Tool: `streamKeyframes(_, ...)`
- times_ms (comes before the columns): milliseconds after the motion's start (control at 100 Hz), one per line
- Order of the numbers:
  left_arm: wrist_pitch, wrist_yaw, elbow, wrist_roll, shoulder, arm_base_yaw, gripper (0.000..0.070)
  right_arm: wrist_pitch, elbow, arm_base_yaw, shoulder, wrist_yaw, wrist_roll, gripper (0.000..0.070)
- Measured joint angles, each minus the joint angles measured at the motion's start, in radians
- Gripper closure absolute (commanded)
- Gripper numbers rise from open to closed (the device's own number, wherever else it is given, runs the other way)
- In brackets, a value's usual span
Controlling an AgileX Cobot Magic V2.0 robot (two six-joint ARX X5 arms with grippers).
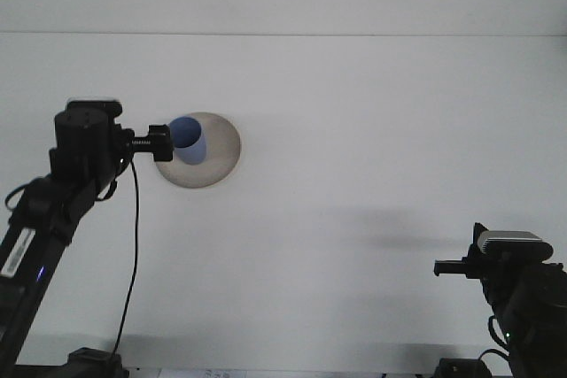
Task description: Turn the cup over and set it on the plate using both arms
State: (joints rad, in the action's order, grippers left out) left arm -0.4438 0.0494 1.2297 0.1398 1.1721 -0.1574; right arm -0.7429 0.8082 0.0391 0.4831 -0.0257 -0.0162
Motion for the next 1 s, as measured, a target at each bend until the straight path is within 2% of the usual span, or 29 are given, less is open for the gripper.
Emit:
streamKeyframes(140,0.116,0.000,-0.267,0.025,-0.244,0.000,0.0117,0.000,0.000,0.000,0.000,0.000,0.000,0.0700)
streamKeyframes(240,0.116,0.000,-0.427,0.033,-0.391,0.000,0.0120,0.000,0.000,0.000,0.000,0.000,0.000,0.0700)
streamKeyframes(290,0.095,0.000,-0.483,0.036,-0.447,0.000,0.0147,0.000,0.000,0.000,0.000,0.000,0.000,0.0700)
streamKeyframes(350,0.074,0.000,-0.535,0.038,-0.512,0.000,0.0281,0.000,0.000,0.000,0.000,0.000,0.000,0.0700)
streamKeyframes(440,0.070,0.000,-0.576,0.039,-0.607,0.000,0.0566,0.000,0.000,0.000,0.000,0.000,0.000,0.0700)
streamKeyframes(490,0.071,0.000,-0.584,0.039,-0.652,0.000,0.0700,0.000,0.000,0.000,0.000,0.000,0.000,0.0700)
streamKeyframes(1000,0.077,0.000,-0.587,0.043,-0.777,0.000,0.0689,0.000,0.000,0.000,0.000,0.000,0.000,0.0700)
